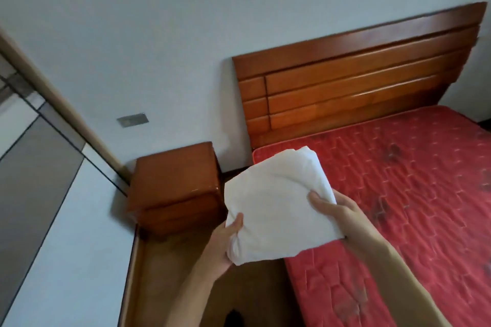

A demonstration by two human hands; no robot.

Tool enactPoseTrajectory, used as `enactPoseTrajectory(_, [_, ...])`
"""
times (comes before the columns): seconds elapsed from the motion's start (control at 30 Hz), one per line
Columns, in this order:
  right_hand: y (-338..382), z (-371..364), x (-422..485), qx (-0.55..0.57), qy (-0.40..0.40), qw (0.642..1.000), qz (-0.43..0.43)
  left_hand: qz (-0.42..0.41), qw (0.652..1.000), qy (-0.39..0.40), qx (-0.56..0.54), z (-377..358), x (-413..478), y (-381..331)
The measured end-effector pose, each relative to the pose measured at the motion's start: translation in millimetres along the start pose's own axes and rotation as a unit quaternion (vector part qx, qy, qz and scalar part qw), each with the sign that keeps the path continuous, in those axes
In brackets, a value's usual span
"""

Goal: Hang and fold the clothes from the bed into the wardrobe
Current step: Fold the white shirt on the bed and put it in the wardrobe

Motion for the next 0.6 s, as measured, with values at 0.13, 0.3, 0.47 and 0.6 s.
enactPoseTrajectory(0.13, [15.4, -97.3, 39.4, -0.036, 0.071, 0.997, 0.008, -0.032, 0.995, 0.024, -0.096, 73.7, -5.4, -13.9])
enactPoseTrajectory(0.3, [14.2, -219.9, 97.5, -0.082, 0.116, 0.990, 0.025, -0.010, 0.970, -0.007, -0.242, 184.3, 36.6, -4.3])
enactPoseTrajectory(0.47, [-1.0, -332.3, 153.1, -0.085, 0.156, 0.984, 0.009, -0.041, 0.958, 0.003, -0.283, 280.1, 70.0, 4.0])
enactPoseTrajectory(0.6, [-16.3, -398.9, 195.6, -0.099, 0.174, 0.980, -0.006, -0.074, 0.945, -0.005, -0.319, 342.8, 98.0, 9.6])
Point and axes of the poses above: each hand's wrist, its own x-axis towards the middle knuckle, its own z-axis out of the back of the hand, y = z × x, the point moved 7 cm from there along x, towards the middle knuckle, and after that the axes turned 11 degrees about x, right-handed, at the moved point
